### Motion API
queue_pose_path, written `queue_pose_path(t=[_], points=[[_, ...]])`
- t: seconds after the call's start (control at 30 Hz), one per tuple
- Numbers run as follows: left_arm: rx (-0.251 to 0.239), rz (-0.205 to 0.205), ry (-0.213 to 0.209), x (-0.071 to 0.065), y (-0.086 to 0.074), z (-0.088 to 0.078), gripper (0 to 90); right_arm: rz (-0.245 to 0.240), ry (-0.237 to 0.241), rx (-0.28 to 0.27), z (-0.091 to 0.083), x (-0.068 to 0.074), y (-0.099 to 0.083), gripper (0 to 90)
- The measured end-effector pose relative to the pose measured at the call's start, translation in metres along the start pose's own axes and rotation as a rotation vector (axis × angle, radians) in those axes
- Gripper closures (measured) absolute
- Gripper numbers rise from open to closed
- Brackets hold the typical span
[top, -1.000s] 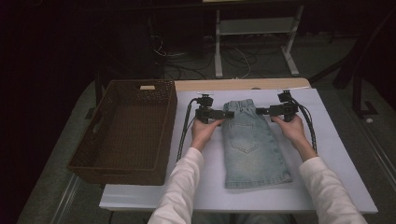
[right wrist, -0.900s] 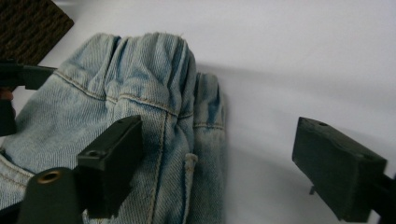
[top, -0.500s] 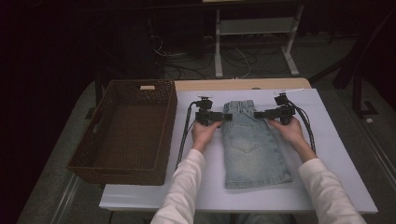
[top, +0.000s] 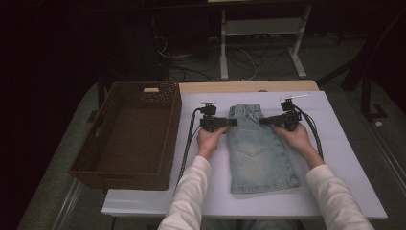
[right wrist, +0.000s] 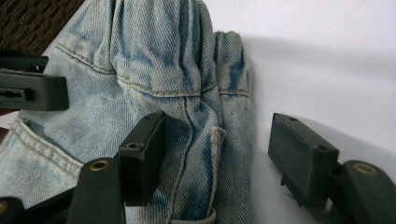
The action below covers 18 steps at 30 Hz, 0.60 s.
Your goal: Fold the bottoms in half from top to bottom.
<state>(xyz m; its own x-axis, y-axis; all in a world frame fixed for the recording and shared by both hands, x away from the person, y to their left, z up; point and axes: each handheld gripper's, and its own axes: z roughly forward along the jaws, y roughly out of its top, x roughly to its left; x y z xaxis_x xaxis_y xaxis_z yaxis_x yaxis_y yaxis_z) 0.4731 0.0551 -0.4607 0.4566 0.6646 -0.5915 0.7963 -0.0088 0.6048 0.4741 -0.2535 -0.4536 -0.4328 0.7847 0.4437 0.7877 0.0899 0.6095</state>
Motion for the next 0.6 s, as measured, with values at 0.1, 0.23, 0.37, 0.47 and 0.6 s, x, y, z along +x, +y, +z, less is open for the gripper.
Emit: queue_pose_path(t=[0.1,0.23,0.37,0.47,0.6], points=[[-0.011,-0.020,-0.022,0.0021,-0.0035,0.0003,41.7,0.015,0.019,-0.002,0.0003,-0.0002,-0.0009,38.4],[0.008,-0.029,-0.041,0.0018,-0.0051,0.0029,53.3,0.024,0.048,0.006,0.0016,0.0001,-0.0018,45.4],[0.014,-0.018,-0.027,0.0001,-0.0052,0.0032,57.7,0.026,0.065,0.023,0.0026,0.0006,-0.0019,52.5],[0.023,-0.015,-0.024,-0.0004,-0.0055,0.0033,61.7,0.011,0.043,0.029,0.0027,0.0035,-0.0017,59.0],[0.029,-0.022,-0.033,-0.0001,-0.0049,0.0030,66.2,0.003,0.018,0.034,0.0017,0.0056,-0.0012,68.4]])
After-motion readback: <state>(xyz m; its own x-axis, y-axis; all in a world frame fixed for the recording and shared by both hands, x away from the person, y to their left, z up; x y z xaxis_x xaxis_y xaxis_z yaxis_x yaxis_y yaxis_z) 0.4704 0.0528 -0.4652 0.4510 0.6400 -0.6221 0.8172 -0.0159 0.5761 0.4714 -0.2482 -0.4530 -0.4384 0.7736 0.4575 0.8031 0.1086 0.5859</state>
